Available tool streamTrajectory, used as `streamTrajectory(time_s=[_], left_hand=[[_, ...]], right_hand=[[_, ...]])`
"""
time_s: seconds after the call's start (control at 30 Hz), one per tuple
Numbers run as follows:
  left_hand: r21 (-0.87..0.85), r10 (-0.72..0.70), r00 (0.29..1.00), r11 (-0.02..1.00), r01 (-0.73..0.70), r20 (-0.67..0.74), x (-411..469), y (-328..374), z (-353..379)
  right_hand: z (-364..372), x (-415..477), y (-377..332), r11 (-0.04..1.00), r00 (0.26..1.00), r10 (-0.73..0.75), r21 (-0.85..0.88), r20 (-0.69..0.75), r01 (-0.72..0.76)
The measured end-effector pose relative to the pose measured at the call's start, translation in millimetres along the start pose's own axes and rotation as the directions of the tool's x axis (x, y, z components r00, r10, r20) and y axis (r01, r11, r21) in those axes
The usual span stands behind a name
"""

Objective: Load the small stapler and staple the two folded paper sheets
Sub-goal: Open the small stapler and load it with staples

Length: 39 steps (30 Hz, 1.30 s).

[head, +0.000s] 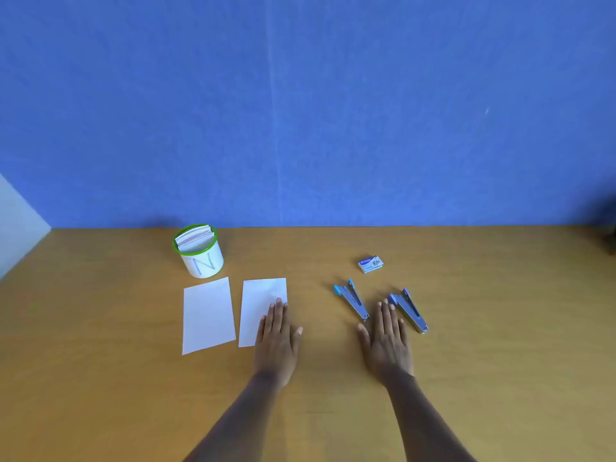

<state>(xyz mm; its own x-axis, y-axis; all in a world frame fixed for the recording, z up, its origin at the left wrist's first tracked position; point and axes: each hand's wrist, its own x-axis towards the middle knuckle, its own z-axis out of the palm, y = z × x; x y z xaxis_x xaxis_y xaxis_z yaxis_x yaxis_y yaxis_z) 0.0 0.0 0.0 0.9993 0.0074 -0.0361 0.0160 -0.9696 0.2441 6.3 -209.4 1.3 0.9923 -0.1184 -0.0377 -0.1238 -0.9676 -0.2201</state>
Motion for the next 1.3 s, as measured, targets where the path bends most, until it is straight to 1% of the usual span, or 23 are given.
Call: streamTrajectory(time_s=[0.07, 0.2, 0.33, 0.5, 0.6, 0.73, 0.8, 0.83, 0.93, 1.0, 1.1, 1.17, 1.23, 1.3], left_hand=[[-0.027, 0.007, 0.999, 1.0, -0.008, -0.037, 1.3, -1.4, 0.5], [-0.016, -0.001, 0.999, 1.0, 0.0, -0.047, 0.7, -3.3, 3.9], [-0.119, 0.03, 0.99, 0.992, -0.047, -0.135, -3.3, 0.7, 0.8], [-0.137, 0.032, 0.989, 0.989, -0.052, -0.144, -4.4, 0.0, 1.0], [-0.079, 0.014, 0.996, 0.997, -0.021, -0.092, -4.1, -2.2, 1.3], [-0.105, 0.041, 0.982, 0.993, -0.061, -0.185, -5.9, 0.9, -7.3], [-0.11, 0.06, 0.961, 0.99, -0.093, -0.271, -6.2, 1.3, -4.0], [-0.122, 0.055, 0.951, 0.988, -0.096, -0.305, -5.4, 2.0, -3.5], [-0.206, 0.017, 0.958, 0.975, -0.079, -0.285, -3.4, 6.6, -4.6], [-0.242, -0.006, 0.954, 0.968, -0.07, -0.298, -2.4, 11.8, -7.8], [-0.299, -0.018, 0.935, 0.949, -0.095, -0.354, 3.9, 18.8, -13.9], [-0.329, -0.01, 0.916, 0.935, -0.134, -0.401, 8.6, 23.9, -20.6], [-0.371, -0.007, 0.906, 0.914, -0.166, -0.424, 13.7, 31.5, -28.7], [-0.464, -0.064, 0.917, 0.875, -0.138, -0.393, 19.4, 41.3, -37.5]], right_hand=[[-1.0, 1.1, 1.1, 1.0, 1.0, -0.002, -0.008, 0.009, 0.002], [-1.3, -0.1, -1.0, 1.0, 1.0, -0.004, -0.026, 0.016, 0.004], [-0.3, 1.0, -0.3, 0.999, 1.0, -0.003, -0.033, 0.014, 0.003], [0.0, 1.1, -1.3, 1.0, 1.0, 0.009, -0.002, -0.001, -0.009], [-3.2, 2.3, -5.7, 0.998, 0.999, 0.032, 0.059, -0.023, -0.03], [-11.6, 9.8, -15.8, 0.974, 0.995, 0.088, 0.213, -0.054, -0.075], [-16.1, 15.0, -19.2, 0.961, 0.997, 0.059, 0.272, -0.047, -0.044], [-18.1, 17.6, -20.7, 0.96, 0.999, 0.037, 0.278, -0.039, -0.024], [-22.2, 24.6, -24.9, 0.97, 1.0, 0.004, 0.245, -0.018, 0.0], [-23.7, 27.2, -28.5, 0.975, 1.0, 0.003, 0.223, -0.019, 0.002], [-24.3, 28.4, -33.3, 0.973, 0.998, 0.016, 0.232, -0.061, -0.001], [-25.0, 28.5, -35.8, 0.963, 0.994, 0.036, 0.269, -0.105, -0.007], [-26.5, 27.0, -39.6, 0.941, 0.984, 0.037, 0.337, -0.176, 0.025], [-29.2, 23.8, -46.4, 0.912, 0.964, 0.023, 0.402, -0.264, 0.088]])
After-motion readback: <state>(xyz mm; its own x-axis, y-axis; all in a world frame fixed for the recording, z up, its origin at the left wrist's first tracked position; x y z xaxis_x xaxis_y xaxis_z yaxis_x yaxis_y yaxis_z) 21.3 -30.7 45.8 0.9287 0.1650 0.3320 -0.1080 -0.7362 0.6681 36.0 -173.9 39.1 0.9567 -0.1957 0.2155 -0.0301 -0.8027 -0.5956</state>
